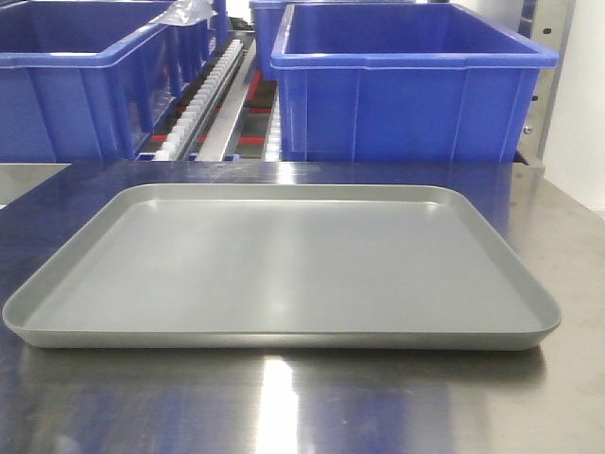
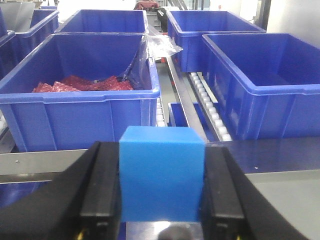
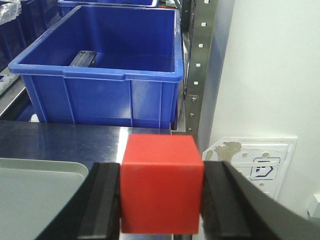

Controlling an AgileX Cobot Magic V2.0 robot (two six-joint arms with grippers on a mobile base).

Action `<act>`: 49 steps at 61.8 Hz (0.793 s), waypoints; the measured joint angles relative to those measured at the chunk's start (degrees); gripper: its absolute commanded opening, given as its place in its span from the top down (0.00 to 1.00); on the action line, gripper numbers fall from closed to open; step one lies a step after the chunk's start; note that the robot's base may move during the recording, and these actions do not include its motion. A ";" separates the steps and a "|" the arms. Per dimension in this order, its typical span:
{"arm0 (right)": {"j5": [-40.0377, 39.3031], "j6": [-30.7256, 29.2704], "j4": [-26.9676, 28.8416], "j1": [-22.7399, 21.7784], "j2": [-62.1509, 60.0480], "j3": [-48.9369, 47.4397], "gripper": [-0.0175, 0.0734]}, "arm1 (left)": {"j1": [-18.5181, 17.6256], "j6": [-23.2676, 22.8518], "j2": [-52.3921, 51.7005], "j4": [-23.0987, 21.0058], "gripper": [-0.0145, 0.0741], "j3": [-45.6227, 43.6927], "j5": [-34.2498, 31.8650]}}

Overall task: Sort and place red and blue blocks on shelf
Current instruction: 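Hold both cubes raised, blue in left gripper, red in right, then drive the base away from the table carrying both cubes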

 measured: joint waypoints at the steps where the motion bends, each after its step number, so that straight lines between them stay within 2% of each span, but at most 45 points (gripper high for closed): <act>1: 0.00 0.00 0.00 0.00 0.00 0.00 0.75 | 0.00 0.02 0.00 0.00 0.70 0.00 0.09; 49: 0.00 0.00 0.00 0.00 0.00 0.00 0.75 | 0.02 0.12 0.00 0.08 0.70 0.00 0.76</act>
